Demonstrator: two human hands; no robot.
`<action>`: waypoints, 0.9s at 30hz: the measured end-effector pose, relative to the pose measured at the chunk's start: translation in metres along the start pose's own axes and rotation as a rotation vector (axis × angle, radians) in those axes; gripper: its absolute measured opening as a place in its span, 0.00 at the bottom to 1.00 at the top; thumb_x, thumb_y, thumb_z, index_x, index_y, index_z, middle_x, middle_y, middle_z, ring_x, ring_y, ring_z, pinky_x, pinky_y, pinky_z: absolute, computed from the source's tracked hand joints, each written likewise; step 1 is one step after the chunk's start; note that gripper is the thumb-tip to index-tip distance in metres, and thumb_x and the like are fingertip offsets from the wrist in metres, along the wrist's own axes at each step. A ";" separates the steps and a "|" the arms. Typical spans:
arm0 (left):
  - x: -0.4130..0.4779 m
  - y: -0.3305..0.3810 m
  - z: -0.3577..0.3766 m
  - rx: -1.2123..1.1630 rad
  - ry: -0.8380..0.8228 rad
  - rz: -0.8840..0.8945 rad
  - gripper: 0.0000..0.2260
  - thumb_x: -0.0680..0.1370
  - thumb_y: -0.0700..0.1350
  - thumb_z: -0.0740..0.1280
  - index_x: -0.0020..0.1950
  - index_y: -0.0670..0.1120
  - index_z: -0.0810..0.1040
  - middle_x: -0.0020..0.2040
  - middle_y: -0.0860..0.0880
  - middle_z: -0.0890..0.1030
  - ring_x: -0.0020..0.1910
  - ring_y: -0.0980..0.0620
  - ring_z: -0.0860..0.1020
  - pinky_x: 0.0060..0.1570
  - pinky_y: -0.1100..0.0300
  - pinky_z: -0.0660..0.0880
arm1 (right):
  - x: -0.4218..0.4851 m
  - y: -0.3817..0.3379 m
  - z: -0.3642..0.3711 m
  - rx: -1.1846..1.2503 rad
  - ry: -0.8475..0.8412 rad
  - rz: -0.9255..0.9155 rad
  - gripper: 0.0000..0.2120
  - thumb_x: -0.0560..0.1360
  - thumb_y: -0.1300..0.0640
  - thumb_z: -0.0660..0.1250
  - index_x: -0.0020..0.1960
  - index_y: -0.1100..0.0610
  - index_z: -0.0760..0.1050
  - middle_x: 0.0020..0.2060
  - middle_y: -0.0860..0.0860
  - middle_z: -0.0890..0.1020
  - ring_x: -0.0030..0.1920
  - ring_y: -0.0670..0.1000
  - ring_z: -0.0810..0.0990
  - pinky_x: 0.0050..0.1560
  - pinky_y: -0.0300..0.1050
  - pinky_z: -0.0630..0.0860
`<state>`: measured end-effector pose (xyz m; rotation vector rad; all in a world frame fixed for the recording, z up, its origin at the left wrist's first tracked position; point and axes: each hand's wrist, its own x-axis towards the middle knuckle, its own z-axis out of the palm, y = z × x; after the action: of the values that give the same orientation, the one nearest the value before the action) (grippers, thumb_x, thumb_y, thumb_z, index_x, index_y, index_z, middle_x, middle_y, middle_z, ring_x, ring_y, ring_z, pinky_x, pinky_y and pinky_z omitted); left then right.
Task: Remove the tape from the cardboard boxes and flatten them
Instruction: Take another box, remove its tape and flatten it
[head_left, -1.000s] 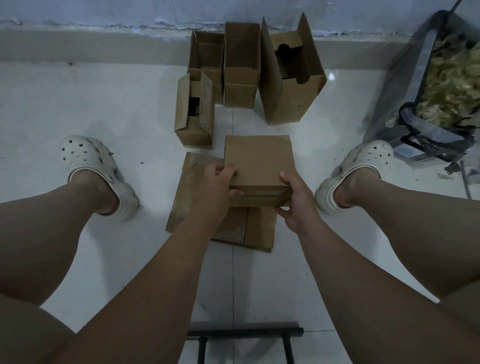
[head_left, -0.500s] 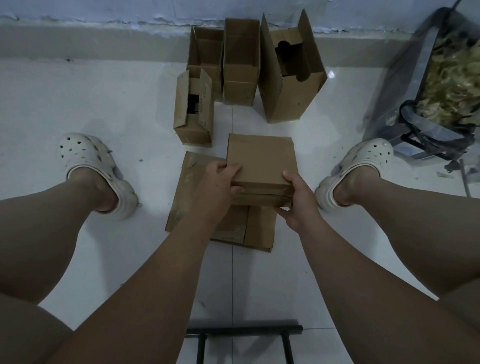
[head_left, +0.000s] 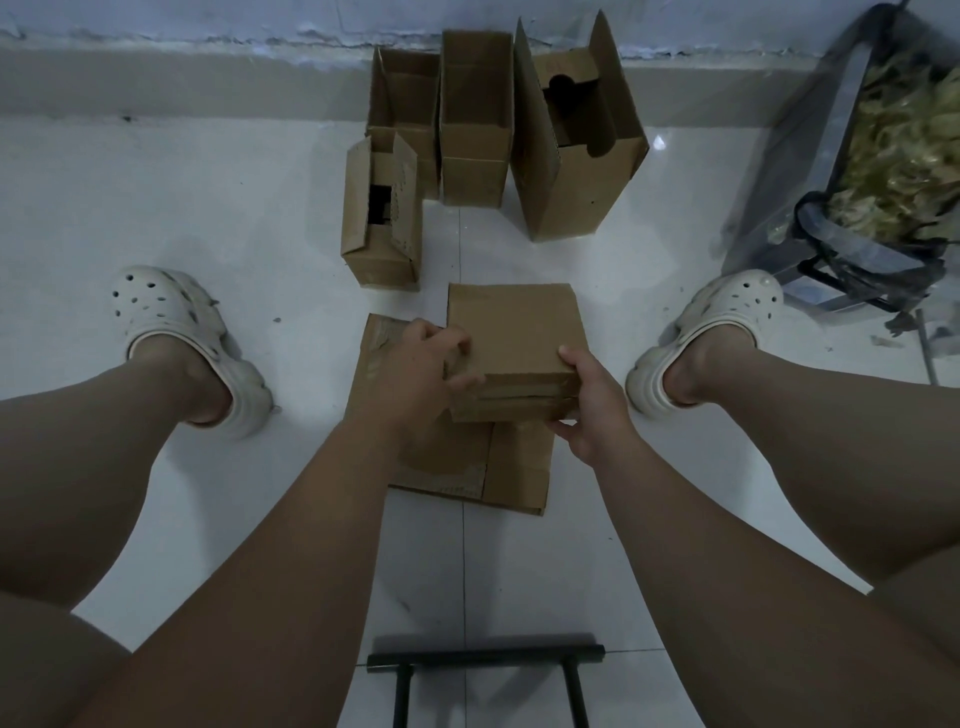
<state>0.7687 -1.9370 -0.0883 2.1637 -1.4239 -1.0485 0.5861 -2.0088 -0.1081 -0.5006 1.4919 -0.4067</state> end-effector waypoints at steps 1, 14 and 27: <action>0.002 -0.001 -0.001 0.001 -0.014 -0.008 0.08 0.78 0.50 0.66 0.55 0.51 0.74 0.53 0.52 0.66 0.46 0.55 0.69 0.48 0.63 0.65 | 0.000 0.001 0.000 -0.006 0.004 -0.001 0.04 0.72 0.46 0.69 0.46 0.44 0.80 0.50 0.48 0.81 0.52 0.51 0.79 0.42 0.48 0.78; 0.006 -0.016 0.008 0.203 0.041 0.058 0.02 0.77 0.43 0.66 0.47 0.48 0.78 0.48 0.52 0.63 0.43 0.53 0.69 0.40 0.62 0.68 | -0.001 0.007 -0.003 -0.035 -0.055 -0.068 0.24 0.75 0.51 0.69 0.71 0.47 0.71 0.54 0.43 0.81 0.49 0.44 0.79 0.35 0.40 0.76; 0.008 0.004 0.004 0.331 0.078 0.248 0.06 0.80 0.38 0.52 0.44 0.46 0.64 0.48 0.46 0.66 0.32 0.50 0.69 0.27 0.62 0.61 | 0.005 -0.018 0.001 -0.011 0.056 -0.033 0.07 0.71 0.46 0.71 0.47 0.47 0.79 0.49 0.47 0.80 0.51 0.50 0.78 0.46 0.50 0.78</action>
<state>0.7651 -1.9458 -0.0919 2.1373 -1.8794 -0.6714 0.5885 -2.0269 -0.1022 -0.5269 1.5418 -0.4422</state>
